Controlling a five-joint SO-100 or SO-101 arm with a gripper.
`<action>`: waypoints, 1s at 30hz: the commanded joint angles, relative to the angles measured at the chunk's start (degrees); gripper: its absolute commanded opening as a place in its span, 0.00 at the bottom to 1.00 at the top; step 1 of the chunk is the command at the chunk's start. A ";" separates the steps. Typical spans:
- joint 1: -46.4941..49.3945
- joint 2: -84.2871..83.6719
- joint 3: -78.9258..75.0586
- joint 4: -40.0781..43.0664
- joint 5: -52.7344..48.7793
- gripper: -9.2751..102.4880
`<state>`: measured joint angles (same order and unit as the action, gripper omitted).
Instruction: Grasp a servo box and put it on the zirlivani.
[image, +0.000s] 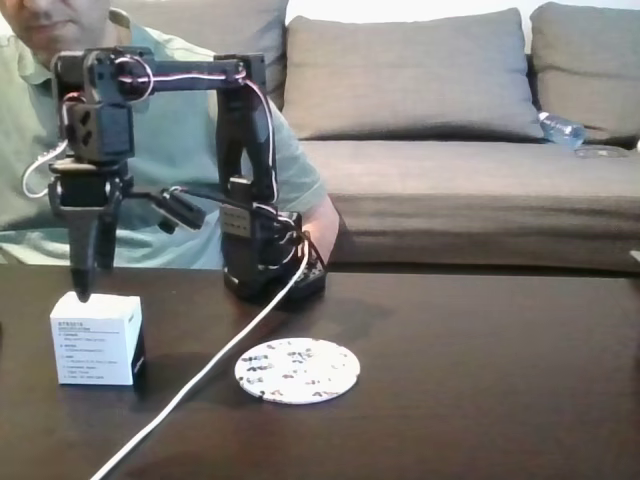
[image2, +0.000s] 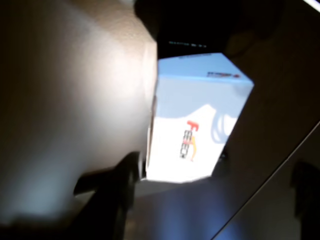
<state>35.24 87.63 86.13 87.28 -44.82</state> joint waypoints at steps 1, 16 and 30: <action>0.00 0.44 2.72 -2.81 0.09 0.41; 0.53 0.35 10.37 -10.37 -0.53 0.41; 0.44 0.35 18.81 -19.51 0.26 0.34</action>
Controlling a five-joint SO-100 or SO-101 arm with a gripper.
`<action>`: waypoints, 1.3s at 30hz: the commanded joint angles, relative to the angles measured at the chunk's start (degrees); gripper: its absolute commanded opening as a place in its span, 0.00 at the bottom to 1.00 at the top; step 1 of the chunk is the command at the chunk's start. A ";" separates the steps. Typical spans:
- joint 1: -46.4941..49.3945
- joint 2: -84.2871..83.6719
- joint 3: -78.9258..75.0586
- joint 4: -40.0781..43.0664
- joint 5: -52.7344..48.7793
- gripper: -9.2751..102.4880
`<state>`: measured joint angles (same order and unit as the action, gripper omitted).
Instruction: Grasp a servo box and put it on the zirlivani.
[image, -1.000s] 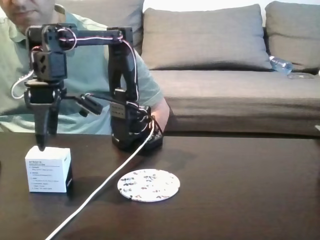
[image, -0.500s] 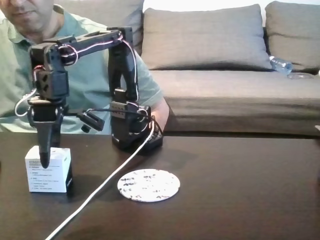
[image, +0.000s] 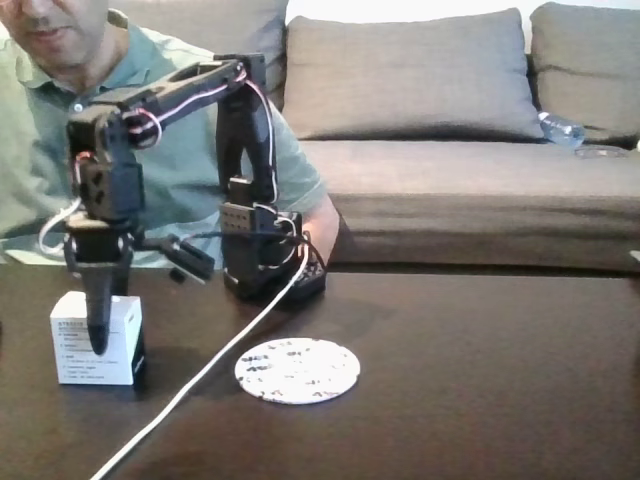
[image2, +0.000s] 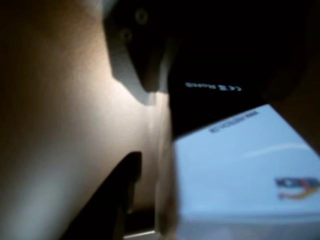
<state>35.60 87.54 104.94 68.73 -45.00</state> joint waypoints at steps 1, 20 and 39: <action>0.18 0.44 0.00 -1.05 0.44 0.30; -4.13 11.51 -13.71 17.67 7.38 0.24; -48.60 35.24 -0.88 28.56 29.71 0.24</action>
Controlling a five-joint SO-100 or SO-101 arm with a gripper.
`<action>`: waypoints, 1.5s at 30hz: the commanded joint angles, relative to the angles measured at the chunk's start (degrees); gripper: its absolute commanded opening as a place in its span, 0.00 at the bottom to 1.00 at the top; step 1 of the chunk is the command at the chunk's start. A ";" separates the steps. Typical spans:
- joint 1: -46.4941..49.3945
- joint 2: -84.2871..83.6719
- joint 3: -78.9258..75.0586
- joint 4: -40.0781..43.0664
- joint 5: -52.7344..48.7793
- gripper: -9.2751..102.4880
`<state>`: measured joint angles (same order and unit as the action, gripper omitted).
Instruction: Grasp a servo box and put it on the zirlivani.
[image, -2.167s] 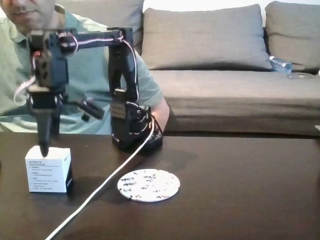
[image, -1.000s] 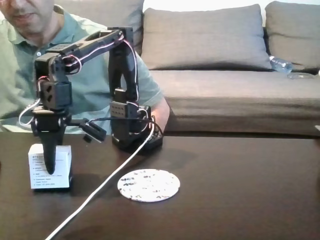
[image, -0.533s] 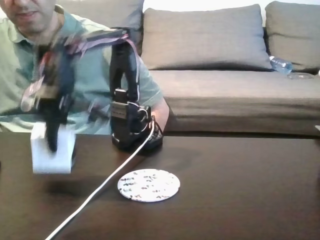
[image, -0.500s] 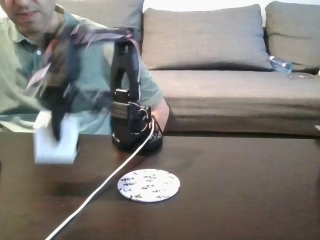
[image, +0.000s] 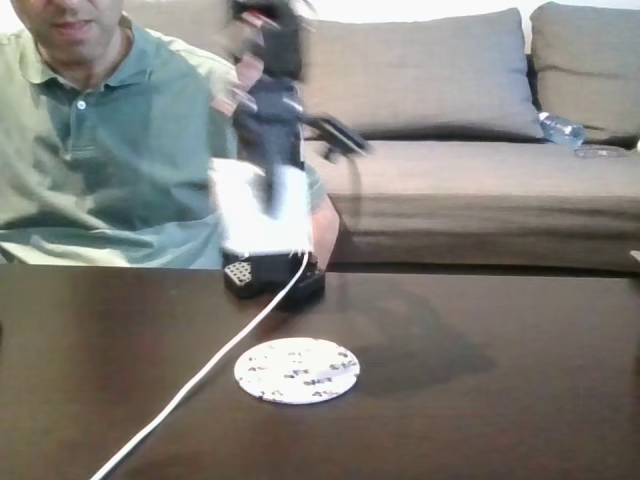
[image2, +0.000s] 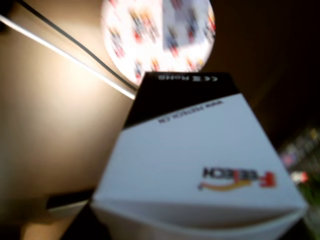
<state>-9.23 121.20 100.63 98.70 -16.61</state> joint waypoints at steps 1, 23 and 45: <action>-4.48 1.58 5.54 -2.90 1.76 0.24; -2.72 1.05 27.86 -26.54 1.58 0.24; -2.64 1.05 33.66 -32.87 1.93 0.29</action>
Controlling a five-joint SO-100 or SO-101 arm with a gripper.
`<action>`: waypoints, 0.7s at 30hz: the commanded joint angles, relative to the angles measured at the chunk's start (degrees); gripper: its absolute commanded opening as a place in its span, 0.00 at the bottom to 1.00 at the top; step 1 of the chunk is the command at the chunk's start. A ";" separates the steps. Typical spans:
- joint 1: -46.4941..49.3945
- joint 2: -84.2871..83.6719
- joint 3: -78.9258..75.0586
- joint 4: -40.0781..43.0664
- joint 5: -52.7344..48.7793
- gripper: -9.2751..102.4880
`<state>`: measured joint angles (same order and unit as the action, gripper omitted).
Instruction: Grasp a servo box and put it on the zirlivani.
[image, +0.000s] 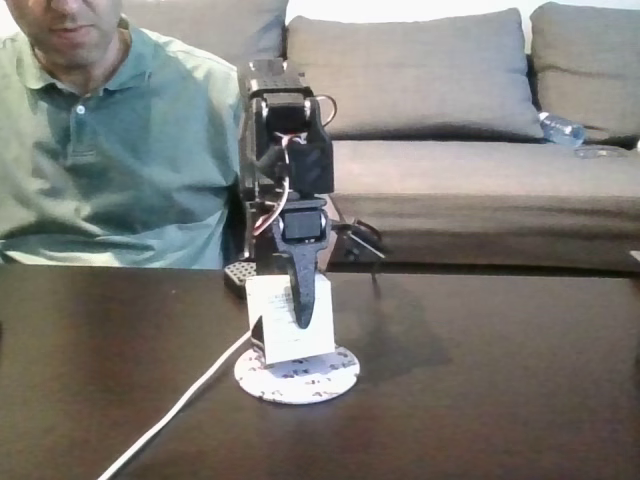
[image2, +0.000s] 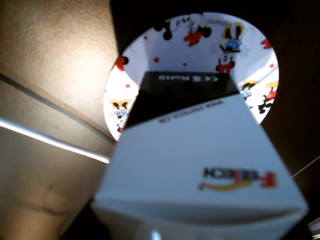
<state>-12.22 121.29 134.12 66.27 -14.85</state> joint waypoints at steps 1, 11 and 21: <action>0.35 0.97 0.35 -0.53 0.26 0.31; 0.18 1.93 -0.62 2.46 -0.09 0.41; -0.79 4.66 -23.64 20.57 0.26 0.40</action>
<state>-12.66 123.13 120.50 81.04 -14.85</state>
